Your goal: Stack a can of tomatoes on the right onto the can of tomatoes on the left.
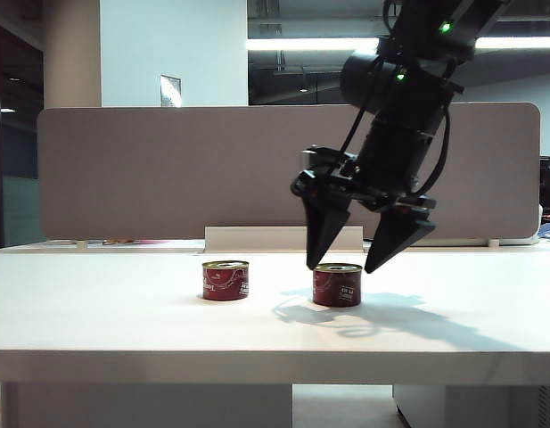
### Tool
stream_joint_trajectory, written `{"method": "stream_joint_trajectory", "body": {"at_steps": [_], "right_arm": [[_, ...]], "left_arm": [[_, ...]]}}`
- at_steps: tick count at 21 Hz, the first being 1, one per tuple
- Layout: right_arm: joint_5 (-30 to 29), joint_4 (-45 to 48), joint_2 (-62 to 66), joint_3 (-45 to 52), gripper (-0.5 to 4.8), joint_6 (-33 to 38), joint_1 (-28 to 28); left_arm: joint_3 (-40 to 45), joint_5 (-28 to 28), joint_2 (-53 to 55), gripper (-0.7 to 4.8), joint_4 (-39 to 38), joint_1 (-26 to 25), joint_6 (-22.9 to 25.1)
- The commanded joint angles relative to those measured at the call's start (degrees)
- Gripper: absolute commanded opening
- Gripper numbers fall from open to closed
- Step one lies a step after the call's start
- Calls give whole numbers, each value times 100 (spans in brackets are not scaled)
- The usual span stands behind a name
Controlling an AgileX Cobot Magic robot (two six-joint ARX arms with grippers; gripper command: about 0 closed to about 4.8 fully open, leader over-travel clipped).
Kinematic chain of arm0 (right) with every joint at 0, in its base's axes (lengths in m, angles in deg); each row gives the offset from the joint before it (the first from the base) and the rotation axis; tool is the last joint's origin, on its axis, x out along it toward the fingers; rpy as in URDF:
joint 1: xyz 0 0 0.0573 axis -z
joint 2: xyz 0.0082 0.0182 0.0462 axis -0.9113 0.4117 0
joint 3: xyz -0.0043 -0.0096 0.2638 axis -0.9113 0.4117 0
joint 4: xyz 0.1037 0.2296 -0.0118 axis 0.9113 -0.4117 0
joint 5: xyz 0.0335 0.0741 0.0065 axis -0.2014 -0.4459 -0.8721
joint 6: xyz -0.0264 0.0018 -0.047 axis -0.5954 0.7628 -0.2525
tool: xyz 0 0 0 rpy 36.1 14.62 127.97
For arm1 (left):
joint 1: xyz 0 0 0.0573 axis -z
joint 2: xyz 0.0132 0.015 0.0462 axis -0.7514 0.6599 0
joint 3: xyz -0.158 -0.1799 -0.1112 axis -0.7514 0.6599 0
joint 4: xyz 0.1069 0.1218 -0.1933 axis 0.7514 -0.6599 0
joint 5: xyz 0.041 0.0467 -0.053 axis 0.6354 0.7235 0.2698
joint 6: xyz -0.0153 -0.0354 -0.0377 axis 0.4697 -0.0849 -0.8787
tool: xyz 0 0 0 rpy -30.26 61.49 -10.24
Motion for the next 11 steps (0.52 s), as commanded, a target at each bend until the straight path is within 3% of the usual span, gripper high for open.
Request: {"method": "stream_joint_trajectory", "body": {"at_steps": [1, 11], "right_arm": [[35, 295, 92, -26, 479, 0, -122], [328, 671, 411, -24, 479, 24, -131]], "left_arm": [[-17, 4, 7, -6, 50, -7, 24], [-20, 4, 7, -6, 55, -7, 24]]}}
